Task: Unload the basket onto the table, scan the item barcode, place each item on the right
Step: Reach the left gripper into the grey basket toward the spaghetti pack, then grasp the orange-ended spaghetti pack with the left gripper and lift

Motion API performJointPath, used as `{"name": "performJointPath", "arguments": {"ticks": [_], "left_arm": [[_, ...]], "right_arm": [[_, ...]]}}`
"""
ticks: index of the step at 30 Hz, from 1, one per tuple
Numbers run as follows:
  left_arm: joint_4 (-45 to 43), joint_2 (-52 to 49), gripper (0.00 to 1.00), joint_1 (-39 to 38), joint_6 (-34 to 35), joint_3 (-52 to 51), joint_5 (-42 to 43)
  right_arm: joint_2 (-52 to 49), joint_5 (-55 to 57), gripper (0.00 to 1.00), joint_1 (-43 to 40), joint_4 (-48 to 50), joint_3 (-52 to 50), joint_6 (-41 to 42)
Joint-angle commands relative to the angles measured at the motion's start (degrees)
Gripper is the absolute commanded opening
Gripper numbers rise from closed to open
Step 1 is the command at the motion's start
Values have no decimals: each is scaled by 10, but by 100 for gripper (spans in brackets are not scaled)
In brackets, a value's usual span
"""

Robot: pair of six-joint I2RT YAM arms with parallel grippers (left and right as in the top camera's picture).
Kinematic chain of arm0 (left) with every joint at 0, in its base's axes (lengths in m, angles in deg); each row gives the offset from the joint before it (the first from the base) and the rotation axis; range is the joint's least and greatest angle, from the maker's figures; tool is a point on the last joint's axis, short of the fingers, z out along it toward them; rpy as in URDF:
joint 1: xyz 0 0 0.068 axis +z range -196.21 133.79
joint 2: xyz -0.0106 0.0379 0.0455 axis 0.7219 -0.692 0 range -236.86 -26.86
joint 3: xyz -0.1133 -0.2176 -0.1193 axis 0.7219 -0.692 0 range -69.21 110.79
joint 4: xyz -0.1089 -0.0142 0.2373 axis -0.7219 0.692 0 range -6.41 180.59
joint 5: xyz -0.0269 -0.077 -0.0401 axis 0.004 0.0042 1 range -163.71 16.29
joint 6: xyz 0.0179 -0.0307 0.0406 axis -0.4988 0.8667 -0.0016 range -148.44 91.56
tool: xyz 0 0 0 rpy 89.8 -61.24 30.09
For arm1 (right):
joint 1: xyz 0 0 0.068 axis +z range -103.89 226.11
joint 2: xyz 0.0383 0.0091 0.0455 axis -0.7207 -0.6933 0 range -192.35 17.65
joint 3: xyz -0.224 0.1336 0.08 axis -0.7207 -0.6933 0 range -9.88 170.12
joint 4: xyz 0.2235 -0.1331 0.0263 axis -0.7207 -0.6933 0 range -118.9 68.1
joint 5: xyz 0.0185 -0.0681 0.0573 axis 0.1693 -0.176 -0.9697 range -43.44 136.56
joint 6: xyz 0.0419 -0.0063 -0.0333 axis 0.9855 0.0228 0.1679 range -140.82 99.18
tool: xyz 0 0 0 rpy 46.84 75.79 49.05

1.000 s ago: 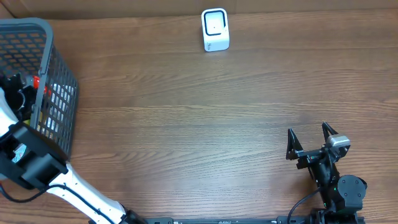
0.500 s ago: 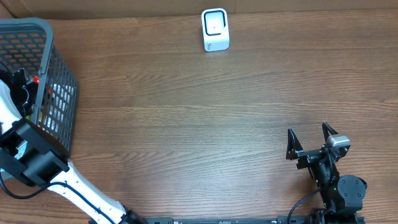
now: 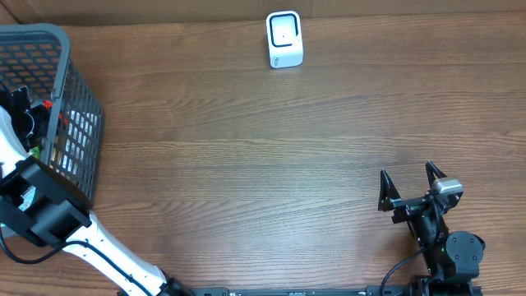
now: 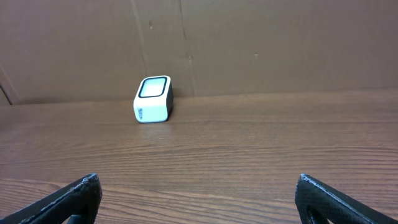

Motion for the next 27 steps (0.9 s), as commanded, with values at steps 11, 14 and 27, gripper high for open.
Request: {"name": "performJointPath", "arguments": {"ticks": [11, 14, 27], "left_arm": [[-26, -4, 72, 13, -27, -63, -41], [-44, -4, 71, 12, -29, -90, -40], [-31, 9, 4, 12, -29, -79, -63]], "right_arm": [[5, 4, 100, 0, 3, -6, -2], [5, 4, 100, 0, 3, -6, -2], [5, 4, 100, 0, 3, -6, -2]]}}
